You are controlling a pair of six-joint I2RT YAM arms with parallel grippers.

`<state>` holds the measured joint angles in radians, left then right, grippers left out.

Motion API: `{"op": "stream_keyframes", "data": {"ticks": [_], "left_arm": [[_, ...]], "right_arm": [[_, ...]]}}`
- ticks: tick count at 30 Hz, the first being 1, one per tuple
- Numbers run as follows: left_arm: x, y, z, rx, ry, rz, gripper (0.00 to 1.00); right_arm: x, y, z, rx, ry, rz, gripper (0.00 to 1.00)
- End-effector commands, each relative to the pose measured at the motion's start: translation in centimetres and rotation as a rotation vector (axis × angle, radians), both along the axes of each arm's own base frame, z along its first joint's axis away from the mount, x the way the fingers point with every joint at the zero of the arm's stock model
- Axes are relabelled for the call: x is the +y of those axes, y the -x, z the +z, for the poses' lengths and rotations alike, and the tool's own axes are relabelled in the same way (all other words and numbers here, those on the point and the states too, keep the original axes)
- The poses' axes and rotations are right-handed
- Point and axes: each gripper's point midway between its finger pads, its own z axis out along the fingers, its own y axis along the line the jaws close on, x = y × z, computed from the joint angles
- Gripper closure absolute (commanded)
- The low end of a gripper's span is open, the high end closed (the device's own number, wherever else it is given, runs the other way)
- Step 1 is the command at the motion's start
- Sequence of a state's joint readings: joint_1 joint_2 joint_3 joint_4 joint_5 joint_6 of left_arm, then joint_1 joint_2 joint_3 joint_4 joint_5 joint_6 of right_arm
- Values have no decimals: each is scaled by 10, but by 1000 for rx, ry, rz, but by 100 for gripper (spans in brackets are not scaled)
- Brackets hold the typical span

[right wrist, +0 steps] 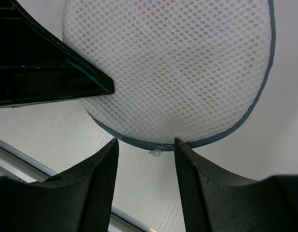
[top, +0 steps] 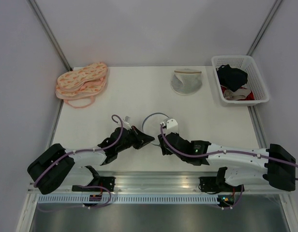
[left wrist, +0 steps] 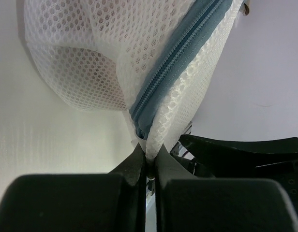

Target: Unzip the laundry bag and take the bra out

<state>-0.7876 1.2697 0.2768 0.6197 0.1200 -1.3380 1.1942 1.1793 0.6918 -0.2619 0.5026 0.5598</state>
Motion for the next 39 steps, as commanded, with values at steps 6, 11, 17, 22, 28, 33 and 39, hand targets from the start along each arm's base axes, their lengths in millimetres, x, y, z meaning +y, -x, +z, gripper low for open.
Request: {"op": "stream_keyframes", "data": {"ticks": [6, 11, 17, 22, 28, 33, 39], "left_arm": [[0, 3, 15, -31, 12, -17, 98], [-1, 3, 16, -28, 11, -16, 98], [0, 2, 21, -35, 23, -8, 98], [-2, 2, 27, -43, 26, -20, 98], [-7, 8, 26, -31, 32, -48, 98], [-5, 16, 24, -26, 35, -64, 98], [3, 22, 23, -33, 15, -64, 98]], "right_arm": [[9, 10, 8, 48, -55, 17, 46], [-2, 16, 7, 69, -32, 7, 46], [-6, 15, -8, 96, -7, -44, 46], [2, 11, -14, 92, -28, -55, 46], [10, -7, -14, 25, -26, -114, 52], [1, -20, -13, -21, 13, -205, 79], [-20, -16, -13, -26, 60, -227, 99]]}}
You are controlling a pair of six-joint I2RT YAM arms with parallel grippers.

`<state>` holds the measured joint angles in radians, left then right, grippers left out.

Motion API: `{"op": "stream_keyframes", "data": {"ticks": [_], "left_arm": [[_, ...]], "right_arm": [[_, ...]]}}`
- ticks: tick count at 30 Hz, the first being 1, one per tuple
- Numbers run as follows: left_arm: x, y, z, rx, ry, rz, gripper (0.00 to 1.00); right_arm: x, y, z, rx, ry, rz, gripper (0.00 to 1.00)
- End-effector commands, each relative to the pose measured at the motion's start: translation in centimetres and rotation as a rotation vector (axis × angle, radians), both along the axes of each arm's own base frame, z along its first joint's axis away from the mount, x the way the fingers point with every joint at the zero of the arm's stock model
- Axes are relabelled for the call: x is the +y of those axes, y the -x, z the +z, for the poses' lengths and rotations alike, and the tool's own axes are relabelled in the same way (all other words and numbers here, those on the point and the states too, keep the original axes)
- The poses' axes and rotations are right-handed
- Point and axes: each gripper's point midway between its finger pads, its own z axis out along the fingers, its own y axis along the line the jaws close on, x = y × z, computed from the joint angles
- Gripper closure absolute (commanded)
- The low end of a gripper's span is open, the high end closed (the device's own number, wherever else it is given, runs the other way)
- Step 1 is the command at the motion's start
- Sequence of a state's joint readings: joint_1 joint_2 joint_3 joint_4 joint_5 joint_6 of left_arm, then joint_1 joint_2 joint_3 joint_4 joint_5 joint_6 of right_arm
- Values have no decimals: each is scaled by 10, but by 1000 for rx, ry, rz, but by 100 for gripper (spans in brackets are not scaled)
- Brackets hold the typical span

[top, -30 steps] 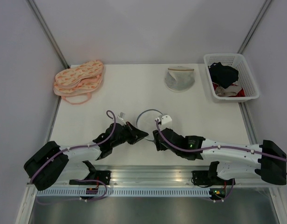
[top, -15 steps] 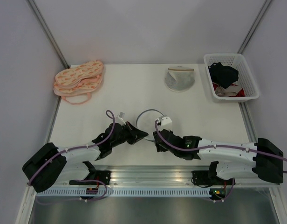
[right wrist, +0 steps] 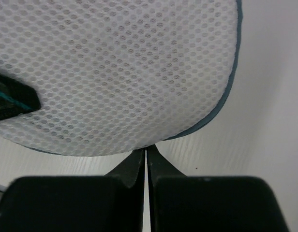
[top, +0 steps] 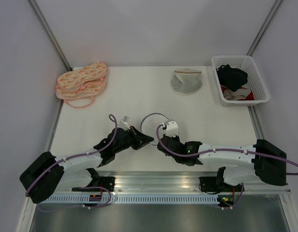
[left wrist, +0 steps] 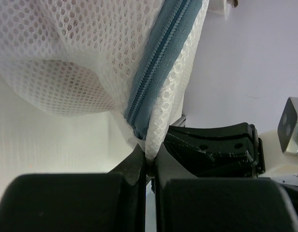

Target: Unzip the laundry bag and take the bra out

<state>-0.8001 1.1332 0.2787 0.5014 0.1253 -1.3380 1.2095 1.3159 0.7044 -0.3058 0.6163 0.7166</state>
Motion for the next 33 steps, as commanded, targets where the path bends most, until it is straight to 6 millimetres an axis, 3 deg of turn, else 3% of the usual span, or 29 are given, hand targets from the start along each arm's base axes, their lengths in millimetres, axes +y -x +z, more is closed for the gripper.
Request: {"op": "stream_keyframes", "data": {"ticks": [1, 7, 14, 20, 23, 26, 31, 32, 33], "left_arm": [[1, 11, 3, -19, -8, -43, 98], [7, 21, -8, -8, -41, -71, 98], [4, 40, -17, -51, -192, -281, 98], [14, 41, -3, -179, -351, -500, 98], [19, 30, 3, -194, -411, -552, 98], [25, 20, -3, -201, -488, -607, 98], [35, -16, -33, -165, -665, -536, 92], [34, -31, -31, -180, -692, -496, 85], [29, -43, -32, -203, -694, -469, 67]], "right_arm": [[-12, -10, 21, -66, -6, -70, 99], [-32, -6, 23, -70, 21, -82, 100], [-45, -8, 29, -96, 75, -96, 100], [-61, -8, 32, -112, 123, -124, 100], [-63, -7, 36, -115, 114, -125, 99], [-65, -6, 40, -117, 105, -116, 100], [-58, -1, 38, -92, 77, -72, 100], [-55, -1, 37, -90, 68, -62, 100], [-51, 3, 32, -68, 61, -41, 100]]}}
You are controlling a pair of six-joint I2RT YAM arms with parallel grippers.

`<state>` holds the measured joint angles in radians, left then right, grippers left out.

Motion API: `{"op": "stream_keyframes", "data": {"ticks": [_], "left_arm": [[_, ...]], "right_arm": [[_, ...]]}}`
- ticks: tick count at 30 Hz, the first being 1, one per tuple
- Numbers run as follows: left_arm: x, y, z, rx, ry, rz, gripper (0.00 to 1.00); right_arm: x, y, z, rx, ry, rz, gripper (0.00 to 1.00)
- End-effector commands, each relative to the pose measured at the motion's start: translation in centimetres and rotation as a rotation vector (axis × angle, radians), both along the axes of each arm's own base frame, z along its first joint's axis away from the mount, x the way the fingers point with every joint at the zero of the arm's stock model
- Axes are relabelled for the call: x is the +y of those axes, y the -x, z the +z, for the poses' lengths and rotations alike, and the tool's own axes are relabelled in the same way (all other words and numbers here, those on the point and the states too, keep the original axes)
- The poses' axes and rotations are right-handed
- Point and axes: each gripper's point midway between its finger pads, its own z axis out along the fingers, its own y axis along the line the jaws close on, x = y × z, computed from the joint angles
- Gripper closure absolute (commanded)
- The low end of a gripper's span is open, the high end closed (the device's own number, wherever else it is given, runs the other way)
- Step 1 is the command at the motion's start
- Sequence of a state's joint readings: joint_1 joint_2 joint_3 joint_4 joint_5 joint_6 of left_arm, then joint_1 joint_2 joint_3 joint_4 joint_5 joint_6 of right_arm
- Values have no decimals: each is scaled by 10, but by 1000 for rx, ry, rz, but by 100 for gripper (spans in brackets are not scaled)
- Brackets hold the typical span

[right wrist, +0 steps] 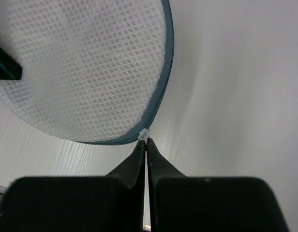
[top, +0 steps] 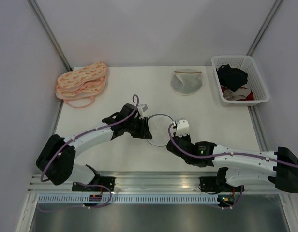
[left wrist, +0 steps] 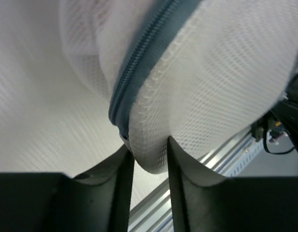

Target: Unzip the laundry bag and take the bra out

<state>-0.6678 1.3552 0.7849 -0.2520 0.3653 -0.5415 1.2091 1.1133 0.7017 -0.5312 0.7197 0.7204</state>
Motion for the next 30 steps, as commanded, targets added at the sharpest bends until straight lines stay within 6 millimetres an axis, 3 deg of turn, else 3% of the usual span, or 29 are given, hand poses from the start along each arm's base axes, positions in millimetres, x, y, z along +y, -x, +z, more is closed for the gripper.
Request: {"op": "stream_keyframes", "data": {"ticks": [1, 2, 3, 6, 7, 9, 10, 11, 15, 16, 18, 19, 22, 24, 30], "left_arm": [[14, -29, -15, -77, -128, 19, 59], [7, -45, -3, -117, -94, 52, 50], [7, -56, 3, -132, -76, 90, 31], [7, -84, 30, -162, -6, 221, 14], [9, -87, 43, -178, 18, 258, 11], [12, -83, 50, -156, 57, 319, 6], [15, -79, 61, -168, 88, 342, 6], [22, -67, 48, -112, 94, 381, 5], [29, -25, 36, -12, 225, 431, 5], [32, -5, 17, 67, 247, 442, 4], [24, 8, 32, 63, 372, 424, 3], [25, 21, 20, 104, 392, 407, 3], [21, 25, 31, 115, 505, 419, 1], [23, 27, 20, 155, 527, 455, 0], [20, 14, 33, 148, 672, 524, 0]], "right_arm": [[0, 1, -4, -1, 12, 27, 100], [8, 3, -6, 15, -13, 47, 100], [11, 4, -11, 31, -12, 56, 100], [21, 7, -21, 65, -29, 74, 100], [24, 8, -23, 71, -33, 77, 100], [32, 9, -25, 84, -53, 96, 100], [35, 10, -25, 88, -63, 102, 100], [42, 9, -23, 85, -89, 111, 100], [82, 23, -9, 120, -242, 277, 100], [89, 25, -4, 113, -266, 309, 100], [106, 27, 8, 98, -332, 365, 100], [111, 30, 11, 102, -344, 396, 99], [125, 30, 14, 109, -352, 438, 100], [132, 31, 10, 121, -339, 462, 100], [135, 34, -4, 156, -310, 476, 100]]}}
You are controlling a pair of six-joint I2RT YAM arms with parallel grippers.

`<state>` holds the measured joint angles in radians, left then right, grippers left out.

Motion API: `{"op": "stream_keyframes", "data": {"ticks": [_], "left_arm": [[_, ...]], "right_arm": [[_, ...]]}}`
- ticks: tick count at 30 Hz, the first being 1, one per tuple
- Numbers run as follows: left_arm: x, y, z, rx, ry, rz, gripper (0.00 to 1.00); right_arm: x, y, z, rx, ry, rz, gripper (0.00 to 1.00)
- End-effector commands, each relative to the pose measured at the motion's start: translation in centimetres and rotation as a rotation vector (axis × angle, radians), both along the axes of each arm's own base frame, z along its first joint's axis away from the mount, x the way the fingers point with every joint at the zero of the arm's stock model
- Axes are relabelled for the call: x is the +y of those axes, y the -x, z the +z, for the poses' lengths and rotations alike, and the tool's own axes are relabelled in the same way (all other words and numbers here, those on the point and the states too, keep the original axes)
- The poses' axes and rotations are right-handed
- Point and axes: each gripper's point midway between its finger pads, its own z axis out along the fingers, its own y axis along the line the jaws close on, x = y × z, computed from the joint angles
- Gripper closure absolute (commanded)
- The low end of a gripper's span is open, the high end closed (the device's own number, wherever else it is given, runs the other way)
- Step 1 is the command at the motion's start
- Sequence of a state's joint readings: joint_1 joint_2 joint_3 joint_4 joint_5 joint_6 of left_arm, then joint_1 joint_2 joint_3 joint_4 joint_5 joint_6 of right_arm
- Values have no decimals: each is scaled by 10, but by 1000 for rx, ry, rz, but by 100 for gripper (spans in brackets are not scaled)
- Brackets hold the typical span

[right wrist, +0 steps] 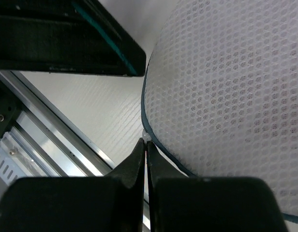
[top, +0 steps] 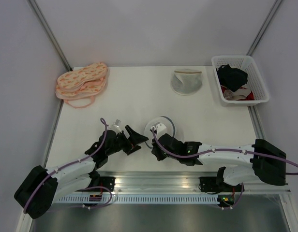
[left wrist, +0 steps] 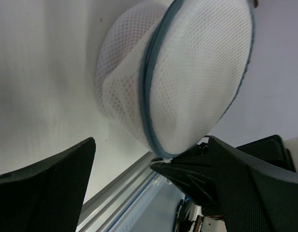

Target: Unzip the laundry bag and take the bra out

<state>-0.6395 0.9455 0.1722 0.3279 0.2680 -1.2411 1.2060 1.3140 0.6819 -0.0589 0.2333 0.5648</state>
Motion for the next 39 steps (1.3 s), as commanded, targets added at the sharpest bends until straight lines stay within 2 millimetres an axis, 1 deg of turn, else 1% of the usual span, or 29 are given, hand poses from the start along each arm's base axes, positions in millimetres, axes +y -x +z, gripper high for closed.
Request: {"op": "stream_keyframes", "data": {"ticks": [1, 3, 7, 8, 9, 10, 11, 12, 13, 14, 16, 17, 18, 21, 22, 24, 25, 26, 27, 28, 29, 30, 31, 32, 33, 34, 36, 38, 39], "left_arm": [[-12, -19, 44, -66, 187, 71, 0], [-17, -21, 46, -58, 187, 60, 0], [-34, -21, 46, -34, 178, 11, 2], [-37, -20, 40, -20, 172, 1, 5], [-42, -19, 43, -28, 189, -15, 7], [-44, -18, 41, -18, 198, -16, 11], [-45, -19, 37, -8, 194, -16, 25], [-46, -20, 39, -18, 210, -15, 33], [-46, -19, 37, -11, 215, -14, 40], [-47, -20, 34, -3, 214, -12, 61], [-47, -20, 33, 0, 216, -10, 81], [-47, -20, 33, 2, 214, -10, 94], [-47, -20, 33, 3, 210, -9, 98], [-45, -23, 33, -8, 192, 7, 98], [-43, -22, 29, -3, 170, 6, 98], [-41, -25, 31, -14, 146, 10, 98], [-40, -26, 34, -37, 133, 1, 98], [-37, -26, 30, -27, 106, 1, 98], [-39, -26, 36, -43, 103, -24, 98], [-40, -25, 39, -78, 79, -56, 98], [-37, -22, 31, -56, 37, -75, 98], [-42, -21, 40, -75, 34, -123, 98], [-41, -18, 35, -96, -12, -165, 98], [-38, -13, 25, -67, -56, -192, 98], [-40, -9, 28, -71, -70, -233, 98], [-37, -7, 23, -94, -109, -266, 98], [-29, 0, 16, -104, -171, -316, 98], [-20, 1, 14, -104, -215, -326, 98], [-15, 3, 12, -112, -251, -359, 98]], "right_arm": [[16, -2, 17, -14, -64, 32, 99], [13, -2, 18, -20, -64, 25, 100], [11, -4, 20, -33, -58, 24, 100], [12, -4, 22, -35, -58, 25, 100], [12, -5, 24, -39, -59, 24, 100], [12, -5, 25, -43, -53, 24, 99], [12, -6, 26, -44, -58, 23, 100], [12, -5, 27, -45, -59, 24, 99], [10, -6, 26, -47, -50, 22, 100], [9, -6, 28, -49, -52, 20, 100], [5, -7, 26, -53, -38, 9, 100], [3, -7, 28, -57, -37, 3, 100], [0, -8, 27, -59, -28, -5, 99], [-10, -9, 25, -61, 12, -27, 100], [-16, -8, 24, -57, 39, -29, 100], [-25, -10, 21, -56, 79, -57, 100], [-35, -9, 14, -46, 127, -65, 100], [-43, -12, 11, -57, 160, -93, 99], [-50, -13, 6, -53, 191, -118, 99], [-63, -12, -3, -45, 255, -137, 100], [-72, -13, -7, -50, 290, -161, 100], [-81, -19, -10, -63, 321, -206, 100], [-93, -21, -16, -55, 353, -241, 99], [-102, -29, -18, -53, 360, -284, 100], [-110, -36, -17, -67, 370, -325, 100], [-119, -41, -18, -67, 380, -366, 100], [-135, -56, -14, -89, 395, -451, 100], [-152, -73, -2, -131, 398, -549, 100], [-155, -78, 3, -142, 390, -571, 100]]}}
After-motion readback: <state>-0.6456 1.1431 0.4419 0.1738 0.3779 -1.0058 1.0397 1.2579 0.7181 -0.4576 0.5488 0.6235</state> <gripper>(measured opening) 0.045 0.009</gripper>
